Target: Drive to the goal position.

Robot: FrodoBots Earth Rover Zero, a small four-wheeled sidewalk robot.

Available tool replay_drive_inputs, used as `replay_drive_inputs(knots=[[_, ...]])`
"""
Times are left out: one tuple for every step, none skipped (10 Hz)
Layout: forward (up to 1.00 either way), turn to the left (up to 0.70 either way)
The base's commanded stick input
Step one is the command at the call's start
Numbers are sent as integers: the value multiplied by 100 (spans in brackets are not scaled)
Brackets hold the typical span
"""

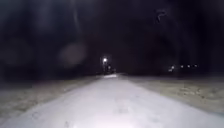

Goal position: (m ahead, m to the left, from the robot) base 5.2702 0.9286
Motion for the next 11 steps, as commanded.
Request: replay_drive_inputs(knots=[[70, 0], [70, 0], [70, 0], [70, 0], [70, 0], [70, 0], [70, 0], [70, 0], [70, 0], [70, 0], [70, 0]])
